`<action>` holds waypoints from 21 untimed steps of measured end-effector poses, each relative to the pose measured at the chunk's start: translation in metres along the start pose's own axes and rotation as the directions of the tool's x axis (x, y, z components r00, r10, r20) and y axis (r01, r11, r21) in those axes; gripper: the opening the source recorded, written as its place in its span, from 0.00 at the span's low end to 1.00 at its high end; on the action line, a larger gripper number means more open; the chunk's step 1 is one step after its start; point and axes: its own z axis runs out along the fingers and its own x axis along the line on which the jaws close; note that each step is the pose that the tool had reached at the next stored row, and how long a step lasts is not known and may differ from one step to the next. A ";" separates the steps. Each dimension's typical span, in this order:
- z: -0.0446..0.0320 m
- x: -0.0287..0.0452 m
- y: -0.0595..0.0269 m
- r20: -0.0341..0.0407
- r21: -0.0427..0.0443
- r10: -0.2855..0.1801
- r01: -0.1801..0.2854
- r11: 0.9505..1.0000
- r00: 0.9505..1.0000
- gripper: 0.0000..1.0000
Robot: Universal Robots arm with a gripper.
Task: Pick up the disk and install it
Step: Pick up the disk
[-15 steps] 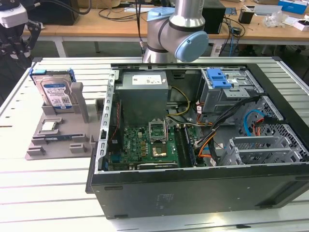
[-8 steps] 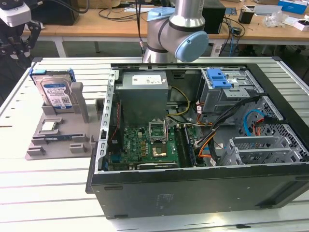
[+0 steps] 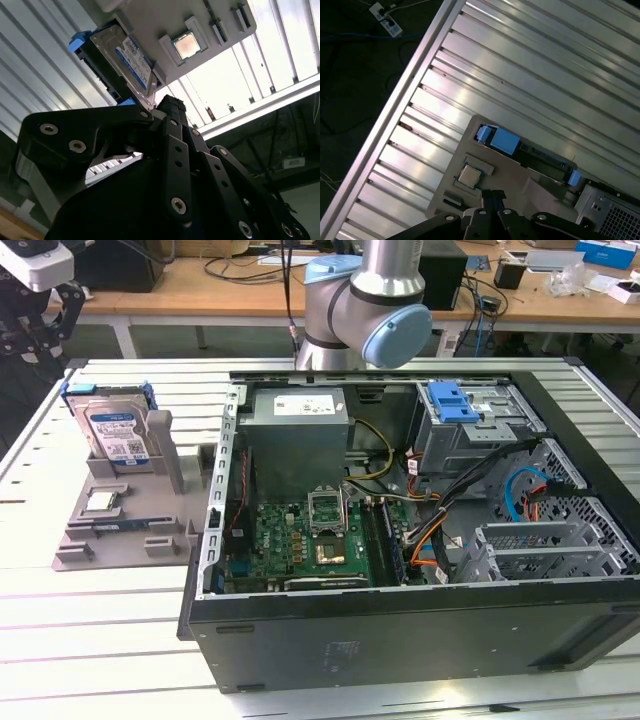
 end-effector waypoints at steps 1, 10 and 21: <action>0.0000 0.0000 0.0000 -0.001 0.000 -0.013 0.013 1.000 1.000 0.10; 0.0000 0.0000 0.0000 -0.006 -0.004 -0.152 0.152 0.988 0.988 0.10; 0.0000 0.0000 0.0000 -0.012 -0.010 -0.321 0.321 0.947 0.947 0.10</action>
